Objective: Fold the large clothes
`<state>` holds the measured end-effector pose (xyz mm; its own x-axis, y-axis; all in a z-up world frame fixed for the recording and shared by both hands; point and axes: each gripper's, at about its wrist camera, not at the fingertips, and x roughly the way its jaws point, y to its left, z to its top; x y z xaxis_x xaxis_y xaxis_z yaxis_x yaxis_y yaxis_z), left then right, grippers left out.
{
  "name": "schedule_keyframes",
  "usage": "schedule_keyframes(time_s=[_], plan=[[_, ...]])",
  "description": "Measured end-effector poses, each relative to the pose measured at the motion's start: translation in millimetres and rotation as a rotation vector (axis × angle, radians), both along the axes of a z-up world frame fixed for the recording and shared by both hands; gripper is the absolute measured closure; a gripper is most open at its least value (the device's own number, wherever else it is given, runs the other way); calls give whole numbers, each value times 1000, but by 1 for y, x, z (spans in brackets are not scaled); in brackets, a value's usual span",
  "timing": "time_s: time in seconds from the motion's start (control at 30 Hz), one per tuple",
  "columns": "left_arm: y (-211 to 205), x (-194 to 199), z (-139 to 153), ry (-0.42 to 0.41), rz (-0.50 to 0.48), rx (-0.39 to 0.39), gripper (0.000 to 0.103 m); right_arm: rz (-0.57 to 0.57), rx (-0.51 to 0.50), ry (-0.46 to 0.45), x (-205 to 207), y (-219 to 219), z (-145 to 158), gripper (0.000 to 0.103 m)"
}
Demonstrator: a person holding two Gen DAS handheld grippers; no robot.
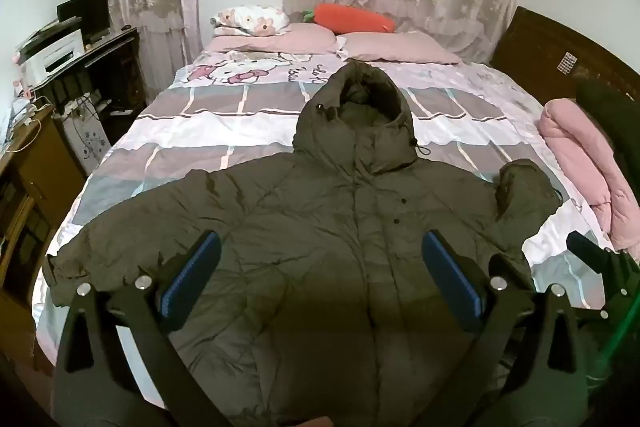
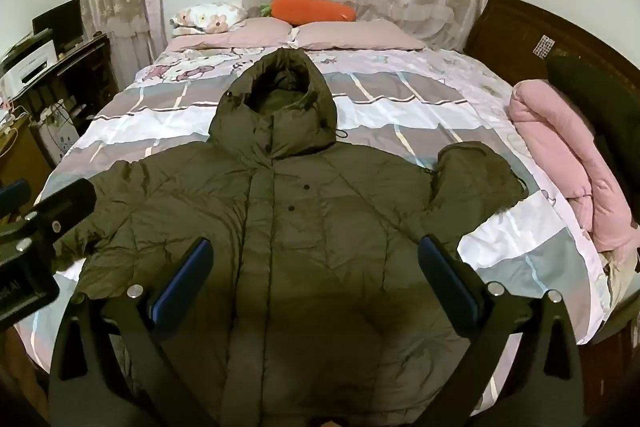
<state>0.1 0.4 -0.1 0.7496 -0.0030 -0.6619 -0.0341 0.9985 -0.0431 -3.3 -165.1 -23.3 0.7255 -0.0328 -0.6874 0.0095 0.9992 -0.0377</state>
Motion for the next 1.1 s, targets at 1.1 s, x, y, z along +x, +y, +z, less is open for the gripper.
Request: schedule_keyframes(time_s=[1.1], plan=[[9, -3, 1, 19, -5, 7, 2, 47, 20, 1, -5, 7, -4, 1]])
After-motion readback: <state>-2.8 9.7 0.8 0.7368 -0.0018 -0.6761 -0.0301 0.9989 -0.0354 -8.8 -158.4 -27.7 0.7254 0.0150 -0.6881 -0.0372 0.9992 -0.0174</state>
